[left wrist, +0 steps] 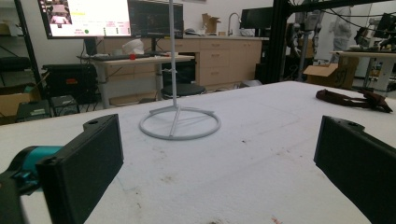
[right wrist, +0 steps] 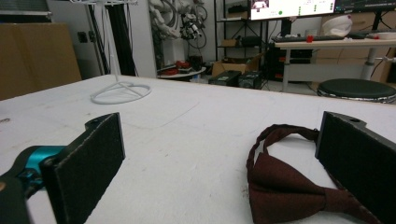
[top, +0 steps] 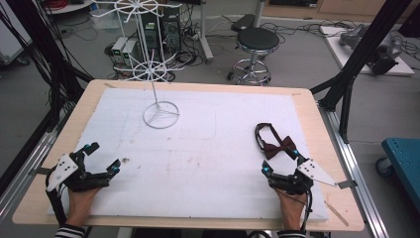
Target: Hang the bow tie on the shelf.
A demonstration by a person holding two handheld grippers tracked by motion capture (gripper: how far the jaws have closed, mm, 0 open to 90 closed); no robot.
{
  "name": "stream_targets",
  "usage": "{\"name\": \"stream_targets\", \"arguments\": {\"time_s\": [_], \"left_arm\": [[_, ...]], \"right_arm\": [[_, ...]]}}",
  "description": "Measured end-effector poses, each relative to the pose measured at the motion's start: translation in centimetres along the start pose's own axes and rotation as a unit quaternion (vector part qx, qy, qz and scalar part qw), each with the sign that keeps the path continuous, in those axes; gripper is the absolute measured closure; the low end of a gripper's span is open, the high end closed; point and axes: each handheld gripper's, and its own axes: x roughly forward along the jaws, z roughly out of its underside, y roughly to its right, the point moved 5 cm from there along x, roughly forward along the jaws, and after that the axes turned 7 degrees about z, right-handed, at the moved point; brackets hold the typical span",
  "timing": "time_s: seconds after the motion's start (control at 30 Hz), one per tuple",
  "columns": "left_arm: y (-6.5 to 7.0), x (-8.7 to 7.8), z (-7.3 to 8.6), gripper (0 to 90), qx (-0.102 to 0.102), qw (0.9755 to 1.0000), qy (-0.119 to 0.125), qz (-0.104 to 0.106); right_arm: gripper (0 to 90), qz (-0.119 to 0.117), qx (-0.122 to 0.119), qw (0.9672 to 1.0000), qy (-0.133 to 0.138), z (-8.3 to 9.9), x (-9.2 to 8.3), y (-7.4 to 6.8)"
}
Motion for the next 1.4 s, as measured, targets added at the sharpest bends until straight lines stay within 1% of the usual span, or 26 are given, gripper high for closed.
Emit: {"name": "stream_targets", "arguments": {"time_s": [0.13, 0.17, 0.2, 0.23, 0.37, 0.53, 0.6, 0.63, 0.67, 0.8, 0.83, 0.87, 0.9, 0.93, 1.03, 1.07, 1.1, 1.13, 1.17, 1.2, 1.23, 1.27, 1.33, 1.37, 1.4], "left_arm": [[0.0, 0.0, 0.0, 1.7, 0.000, 1.0000, 0.000, 0.000], [0.0, 0.0, 0.0, 1.7, 0.000, 1.0000, 0.000, 0.000], [0.0, 0.0, 0.0, 1.7, -0.001, 1.0000, 0.000, 0.000], [0.0, 0.0, 0.0, 1.7, -0.002, 1.0000, 0.001, 0.000], [0.0, 0.0, 0.0, 1.7, 0.000, 1.0000, 0.000, 0.000], [0.0, 0.0, 0.0, 1.7, 0.000, 1.0000, 0.000, 0.000], [0.0, 0.0, 0.0, 1.7, -0.001, 1.0000, 0.000, 0.000], [0.0, 0.0, 0.0, 1.7, -0.001, 1.0000, 0.000, 0.000], [0.0, 0.0, 0.0, 1.7, -0.001, 1.0000, 0.000, 0.000], [0.0, 0.0, 0.0, 1.7, -0.001, 1.0000, 0.000, -0.001], [0.0, 0.0, 0.0, 1.7, -0.002, 1.0000, 0.001, -0.001], [0.0, 0.0, 0.0, 1.7, -0.002, 1.0000, 0.001, -0.001], [0.0, 0.0, 0.0, 1.7, -0.001, 1.0000, 0.000, -0.001], [0.0, 0.0, 0.0, 1.7, -0.001, 1.0000, -0.001, 0.000], [0.0, 0.0, 0.0, 1.7, -0.001, 1.0000, 0.000, 0.000], [0.0, 0.0, 0.0, 1.7, -0.001, 1.0000, 0.000, 0.000], [0.0, 0.0, 0.0, 1.7, -0.001, 1.0000, 0.000, 0.000], [0.0, 0.0, 0.0, 1.7, -0.001, 1.0000, 0.000, 0.000], [0.0, 0.0, 0.0, 1.7, -0.001, 1.0000, 0.000, 0.000], [0.0, 0.0, 0.0, 1.7, -0.001, 1.0000, 0.000, 0.000], [0.0, 0.0, 0.0, 1.7, -0.001, 1.0000, 0.000, 0.000], [0.0, 0.0, 0.0, 1.7, -0.001, 1.0000, 0.000, 0.000], [0.0, 0.0, 0.0, 1.7, -0.001, 1.0000, 0.000, 0.000], [0.0, 0.0, 0.0, 1.7, -0.001, 1.0000, 0.000, 0.000], [0.0, 0.0, 0.0, 1.7, -0.001, 1.0000, 0.000, 0.000]], "right_arm": [[0.7, -0.008, -0.012, 0.9999, -0.006, -1.4, -0.3, 0.2], [0.7, -0.008, -0.012, 0.9999, -0.006, -1.4, -0.3, 0.2], [0.7, -0.013, -0.018, 0.9997, -0.006, -2.1, -0.4, 0.4], [0.7, -0.015, -0.017, 0.9997, -0.010, -2.4, -0.5, 0.5], [0.7, -0.023, -0.024, 0.9994, -0.013, -3.6, -0.6, 0.9], [0.7, -0.038, -0.026, 0.9984, -0.034, -4.8, -0.5, 1.7], [0.7, -0.044, -0.030, 0.9976, -0.044, -5.3, -0.5, 2.0], [0.7, -0.044, -0.030, 0.9976, -0.044, -5.3, -0.5, 2.0], [0.7, -0.049, -0.035, 0.9968, -0.052, -5.8, -0.5, 2.4], [0.7, -0.053, -0.044, 0.9948, -0.075, -6.6, -0.2, 3.0], [0.7, -0.055, -0.049, 0.9942, -0.079, -6.7, -0.1, 3.2], [0.7, -0.055, -0.049, 0.9942, -0.079, -6.7, -0.1, 3.2], [0.7, -0.057, -0.053, 0.9934, -0.084, -6.9, 0.0, 3.3], [0.7, -0.060, -0.061, 0.9912, -0.101, -7.1, 0.2, 3.7], [0.7, -0.067, -0.067, 0.9889, -0.114, -7.4, 0.5, 4.2], [0.7, -0.068, -0.068, 0.9881, -0.121, -7.5, 0.6, 4.3], [0.7, -0.068, -0.068, 0.9881, -0.121, -7.5, 0.6, 4.3], [0.7, -0.069, -0.069, 0.9870, -0.128, -7.6, 0.7, 4.5], [0.7, -0.074, -0.077, 0.9838, -0.145, -7.8, 1.0, 4.9], [0.7, -0.075, -0.083, 0.9820, -0.152, -7.9, 1.1, 5.1], [0.7, -0.075, -0.083, 0.9820, -0.152, -7.9, 1.1, 5.1], [0.7, -0.079, -0.095, 0.9789, -0.163, -8.2, 1.4, 5.5], [0.7, -0.081, -0.101, 0.9760, -0.175, -8.6, 1.7, 5.9], [0.7, -0.081, -0.101, 0.9760, -0.175, -8.6, 1.7, 5.9], [0.7, -0.082, -0.112, 0.9734, -0.183, -8.9, 2.1, 6.3]]}}
